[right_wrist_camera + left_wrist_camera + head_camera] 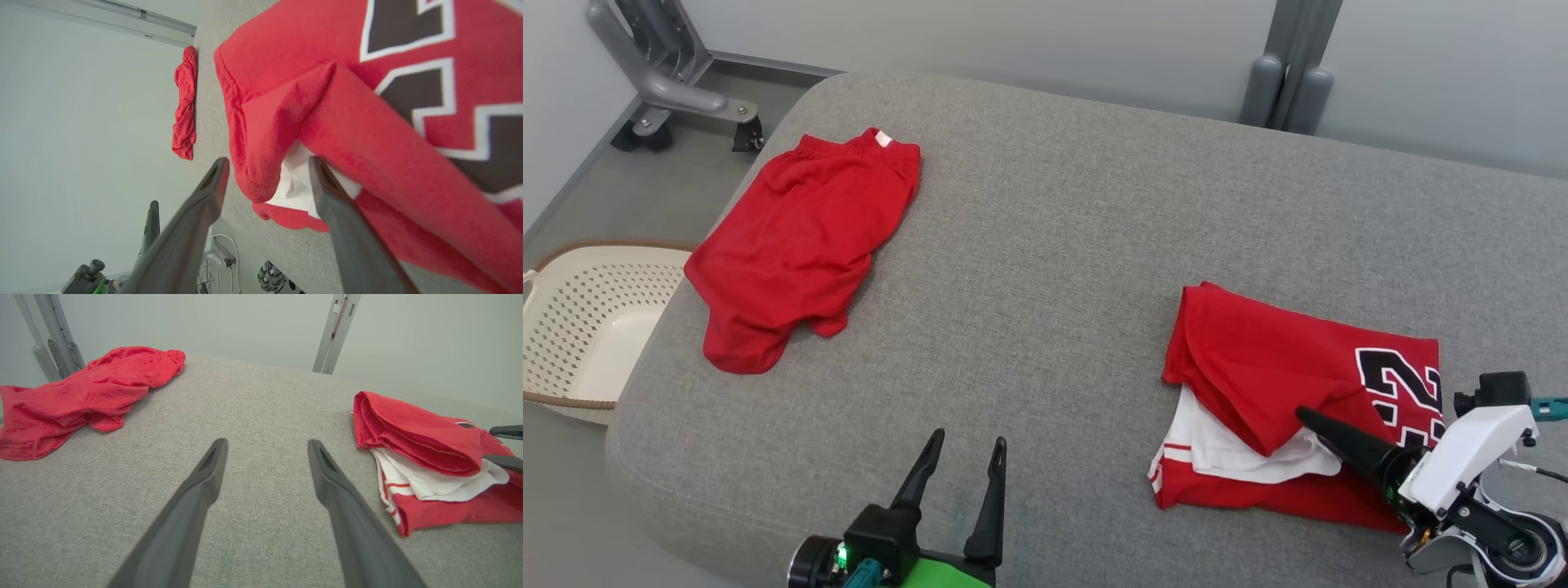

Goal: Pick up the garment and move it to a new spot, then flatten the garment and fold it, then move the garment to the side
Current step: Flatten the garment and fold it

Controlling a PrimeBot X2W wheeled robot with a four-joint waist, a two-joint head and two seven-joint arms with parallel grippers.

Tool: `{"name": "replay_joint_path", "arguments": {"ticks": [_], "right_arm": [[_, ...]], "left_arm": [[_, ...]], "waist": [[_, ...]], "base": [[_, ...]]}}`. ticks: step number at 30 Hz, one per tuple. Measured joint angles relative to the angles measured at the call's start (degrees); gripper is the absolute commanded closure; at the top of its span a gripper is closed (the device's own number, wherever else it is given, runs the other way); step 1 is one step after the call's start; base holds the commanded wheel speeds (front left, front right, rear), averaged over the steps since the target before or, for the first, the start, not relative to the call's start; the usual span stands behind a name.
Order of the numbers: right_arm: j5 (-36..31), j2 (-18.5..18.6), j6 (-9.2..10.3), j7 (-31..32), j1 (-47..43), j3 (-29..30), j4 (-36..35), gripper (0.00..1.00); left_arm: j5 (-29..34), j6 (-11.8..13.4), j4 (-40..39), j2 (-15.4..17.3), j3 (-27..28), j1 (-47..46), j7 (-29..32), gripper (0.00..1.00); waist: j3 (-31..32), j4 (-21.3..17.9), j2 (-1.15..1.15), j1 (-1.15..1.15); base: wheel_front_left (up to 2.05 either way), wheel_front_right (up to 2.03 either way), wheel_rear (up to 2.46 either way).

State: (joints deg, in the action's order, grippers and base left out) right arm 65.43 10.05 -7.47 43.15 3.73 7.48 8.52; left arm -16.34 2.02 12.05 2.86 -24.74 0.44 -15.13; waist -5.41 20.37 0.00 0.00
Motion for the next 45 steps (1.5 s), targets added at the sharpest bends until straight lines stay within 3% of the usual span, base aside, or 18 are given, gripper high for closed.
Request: {"name": "replay_joint_path", "arguments": {"ticks": [5, 6, 7, 8, 23, 24, 25, 29, 37, 41, 45], "right_arm": [[-1.93, -1.48, 0.0, 0.64, 1.14, -0.54, 2.49, 0.0], [-2.15, -2.02, 0.0, 0.63, 1.71, -0.67, 2.94, 0.11], [-2.21, -2.4, 0.0, 0.59, 2.23, -0.82, 3.24, 0.67], [-2.33, -2.67, 0.0, 0.26, 2.75, -1.03, 3.27, 1.0], [1.69, -5.92, 0.0, -0.32, -1.07, -5.5, -1.72, 1.0], [1.94, -6.16, 0.0, -0.9, -1.38, -5.97, -1.44, 0.92], [2.0, -6.39, 0.0, -1.69, -1.69, -6.65, -0.99, 0.0], [3.89, -7.02, 0.0, -4.37, -2.33, -10.67, 0.74, 0.0], [14.66, -7.26, 0.0, -11.89, -2.38, -21.42, -1.93, 0.0], [12.11, -6.91, 0.0, -16.21, -2.25, -22.1, -4.89, 0.0], [5.55, -4.25, -0.01, -24.81, -2.13, -21.49, -7.09, 0.0]], "left_arm": [[-0.01, 0.02, 0.04, 0.0, -0.23, -0.51, 0.01, 0.0], [-0.01, 0.02, 0.04, 0.0, -0.21, -0.65, 0.0, 0.0], [-0.02, 0.02, 0.05, 0.0, -0.19, -0.73, 0.0, 0.0], [-0.04, 0.02, 0.07, 0.0, -0.16, -0.8, 0.0, 0.0], [-0.18, 0.34, 0.3, 0.0, 0.41, -0.58, 0.0, 0.0], [-0.18, 0.34, 0.3, 0.0, 0.42, -0.57, 0.01, 0.0], [-0.18, 0.34, 0.29, 0.0, 0.47, -0.57, 0.01, 0.0], [-0.18, 0.34, 0.29, 0.0, 0.73, -0.57, 0.0, 0.0], [-0.24, 0.59, -0.03, 0.0, 1.32, 0.26, 0.01, 0.0], [0.05, 0.77, -0.56, 0.0, 2.6, 0.57, 0.0, 0.0], [1.03, 0.78, -1.01, -0.01, 4.48, 1.63, 0.0, 0.0]], "waist": [[-0.32, 0.95, 0.0, 0.0], [-0.41, 1.18, 0.0, 0.0], [-0.47, 1.36, 0.0, 0.0], [-0.54, 1.57, 0.0, 0.0], [0.97, 1.19, 0.0, 0.0], [1.05, 1.05, 0.0, 0.0], [1.14, 0.88, 0.0, 0.0], [1.45, 0.28, 0.0, 0.0], [2.55, -1.81, 0.0, 0.0], [3.19, -3.33, 0.0, 0.0], [4.01, -5.37, 0.0, 0.0]], "base": [[0.0, 0.0, 0.0], [0.0, 0.0, 0.0], [0.0, 0.0, 0.0], [0.0, 0.0, 0.0], [0.0, 0.0, 0.0], [0.0, 0.0, 0.0], [0.0, 0.0, 0.0], [0.0, 0.0, 0.0], [0.0, 0.0, 0.0], [0.0, 0.0, 0.0], [0.0, 0.0, 0.0]]}}
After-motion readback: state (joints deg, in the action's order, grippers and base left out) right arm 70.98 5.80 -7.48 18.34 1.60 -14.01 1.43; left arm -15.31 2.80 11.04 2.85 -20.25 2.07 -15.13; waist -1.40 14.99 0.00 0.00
